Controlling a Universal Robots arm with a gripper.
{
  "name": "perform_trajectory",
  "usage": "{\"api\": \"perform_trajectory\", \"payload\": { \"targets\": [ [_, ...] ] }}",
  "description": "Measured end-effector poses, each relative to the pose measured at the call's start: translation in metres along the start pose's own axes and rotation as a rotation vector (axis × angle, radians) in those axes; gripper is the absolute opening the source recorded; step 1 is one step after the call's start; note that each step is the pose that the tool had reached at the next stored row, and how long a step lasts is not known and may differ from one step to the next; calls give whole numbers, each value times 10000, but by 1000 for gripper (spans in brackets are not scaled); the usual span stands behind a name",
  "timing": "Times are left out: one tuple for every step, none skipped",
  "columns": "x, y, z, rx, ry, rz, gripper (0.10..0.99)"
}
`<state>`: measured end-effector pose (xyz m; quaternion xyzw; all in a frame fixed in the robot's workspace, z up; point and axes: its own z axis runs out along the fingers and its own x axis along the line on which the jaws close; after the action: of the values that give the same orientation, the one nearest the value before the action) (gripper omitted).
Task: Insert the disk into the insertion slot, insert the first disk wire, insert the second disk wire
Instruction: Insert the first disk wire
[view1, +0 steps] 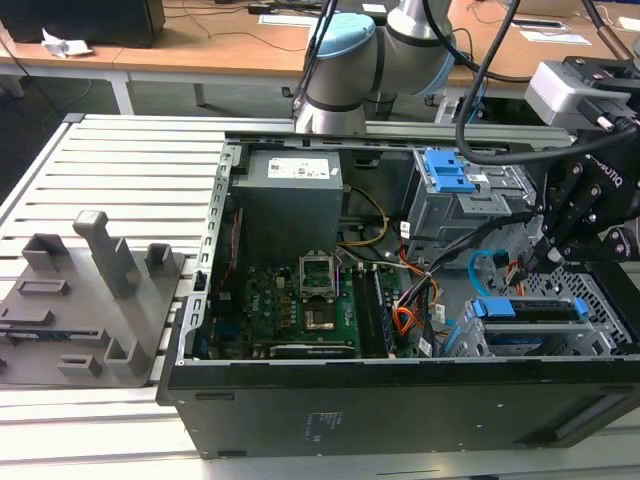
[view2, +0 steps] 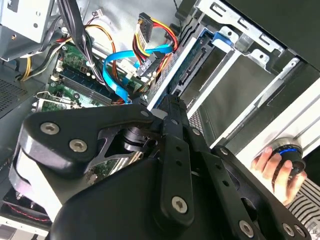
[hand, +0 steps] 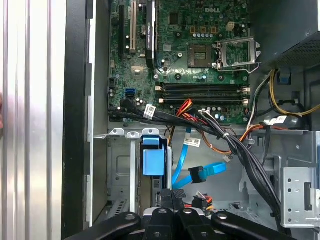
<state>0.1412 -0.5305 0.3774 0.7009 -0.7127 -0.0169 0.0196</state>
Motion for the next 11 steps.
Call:
{"api": "perform_trajectory", "payload": {
  "targets": [
    [0,0,0,0,-1,0,114],
    [-1,0,0,0,0,0,235],
    [-22,-1,-19,0,0,0,302],
    [-58,-3,-20,0,1,-2,302],
    [-103,-7,-20,-1,3,-1,302],
    [-165,-15,-17,-12,4,-1,302],
    [-214,-31,-3,-46,6,0,302],
    [-239,-47,11,-83,6,0,302],
    [-271,-75,34,-131,7,-1,302],
    [-297,-103,69,-182,15,1,302],
    [-309,-126,100,-211,33,3,302]
  ]
}}
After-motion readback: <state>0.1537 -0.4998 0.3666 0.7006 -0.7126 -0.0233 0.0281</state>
